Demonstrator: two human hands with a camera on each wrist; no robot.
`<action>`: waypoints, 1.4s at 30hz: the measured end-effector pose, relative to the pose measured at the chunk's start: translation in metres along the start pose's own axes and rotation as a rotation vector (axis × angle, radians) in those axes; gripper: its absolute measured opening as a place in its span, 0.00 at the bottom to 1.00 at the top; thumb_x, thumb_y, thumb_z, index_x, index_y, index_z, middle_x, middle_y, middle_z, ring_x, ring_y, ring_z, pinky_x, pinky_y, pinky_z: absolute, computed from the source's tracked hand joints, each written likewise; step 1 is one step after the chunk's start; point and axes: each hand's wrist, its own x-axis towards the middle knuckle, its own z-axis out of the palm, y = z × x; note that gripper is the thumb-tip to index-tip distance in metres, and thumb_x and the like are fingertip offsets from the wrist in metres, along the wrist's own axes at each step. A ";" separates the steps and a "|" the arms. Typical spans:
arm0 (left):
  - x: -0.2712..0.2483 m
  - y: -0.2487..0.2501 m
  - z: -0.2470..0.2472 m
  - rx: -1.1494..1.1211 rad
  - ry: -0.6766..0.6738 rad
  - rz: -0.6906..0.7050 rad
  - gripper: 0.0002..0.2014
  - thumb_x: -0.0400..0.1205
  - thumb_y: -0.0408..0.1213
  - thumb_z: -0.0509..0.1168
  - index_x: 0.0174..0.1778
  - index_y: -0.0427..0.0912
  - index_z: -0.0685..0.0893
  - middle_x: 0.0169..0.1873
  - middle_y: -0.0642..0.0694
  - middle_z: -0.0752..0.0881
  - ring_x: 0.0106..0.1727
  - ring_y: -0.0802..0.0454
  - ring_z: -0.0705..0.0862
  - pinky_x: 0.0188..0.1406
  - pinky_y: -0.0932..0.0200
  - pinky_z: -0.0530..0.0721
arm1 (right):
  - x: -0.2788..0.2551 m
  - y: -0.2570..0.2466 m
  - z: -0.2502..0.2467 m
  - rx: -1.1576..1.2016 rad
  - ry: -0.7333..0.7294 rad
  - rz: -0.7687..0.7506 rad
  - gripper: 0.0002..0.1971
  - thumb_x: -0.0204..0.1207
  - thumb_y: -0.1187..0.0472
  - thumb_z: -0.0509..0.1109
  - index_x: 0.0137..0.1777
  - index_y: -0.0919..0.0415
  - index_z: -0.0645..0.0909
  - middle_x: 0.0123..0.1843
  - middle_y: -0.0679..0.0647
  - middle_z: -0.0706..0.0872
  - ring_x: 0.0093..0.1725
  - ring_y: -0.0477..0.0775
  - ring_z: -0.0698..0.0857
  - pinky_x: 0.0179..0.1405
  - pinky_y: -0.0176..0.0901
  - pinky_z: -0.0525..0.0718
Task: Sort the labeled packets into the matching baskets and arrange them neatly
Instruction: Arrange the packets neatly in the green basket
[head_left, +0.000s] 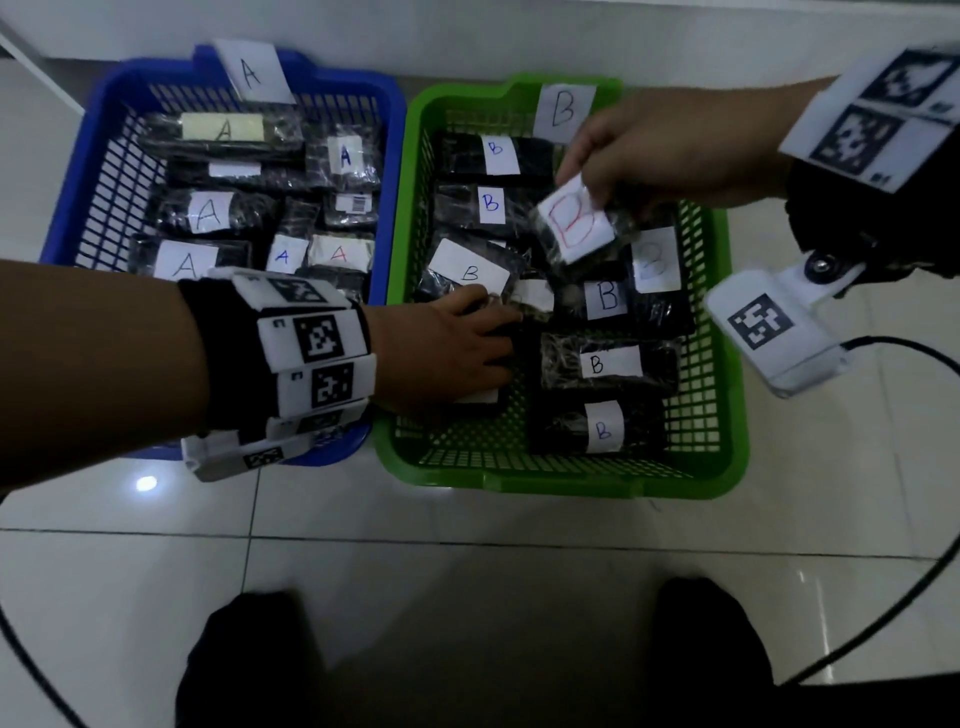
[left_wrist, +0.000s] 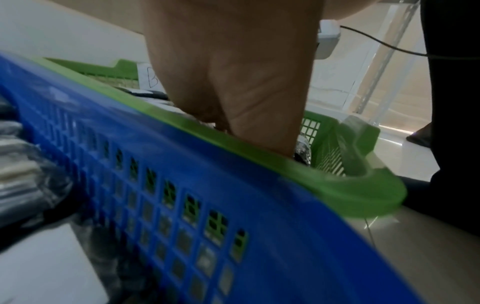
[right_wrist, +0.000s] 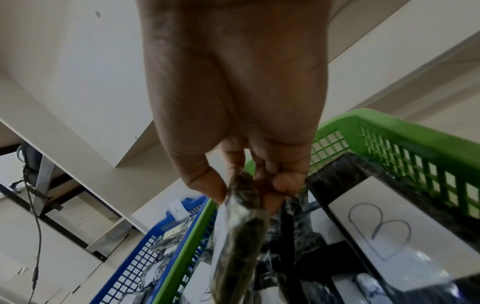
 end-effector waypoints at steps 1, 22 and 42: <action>0.000 0.001 -0.002 -0.012 -0.042 -0.015 0.23 0.72 0.51 0.68 0.61 0.48 0.82 0.59 0.45 0.84 0.74 0.35 0.71 0.68 0.39 0.57 | -0.001 0.000 0.003 -0.044 -0.039 0.013 0.07 0.77 0.69 0.63 0.51 0.64 0.81 0.42 0.56 0.85 0.30 0.46 0.80 0.23 0.33 0.75; 0.015 0.007 -0.022 -0.662 0.160 -0.246 0.29 0.75 0.41 0.66 0.73 0.48 0.69 0.68 0.46 0.71 0.58 0.45 0.78 0.52 0.52 0.80 | -0.019 0.012 -0.007 -0.083 0.087 -0.037 0.10 0.77 0.67 0.63 0.55 0.68 0.81 0.51 0.63 0.86 0.40 0.53 0.82 0.35 0.41 0.76; 0.017 -0.001 -0.005 -0.446 -0.071 -0.313 0.39 0.83 0.55 0.58 0.81 0.38 0.48 0.59 0.43 0.80 0.51 0.47 0.82 0.40 0.58 0.75 | -0.044 0.046 0.057 -1.313 -0.592 0.061 0.20 0.85 0.52 0.51 0.60 0.63 0.80 0.39 0.52 0.76 0.34 0.47 0.71 0.45 0.41 0.72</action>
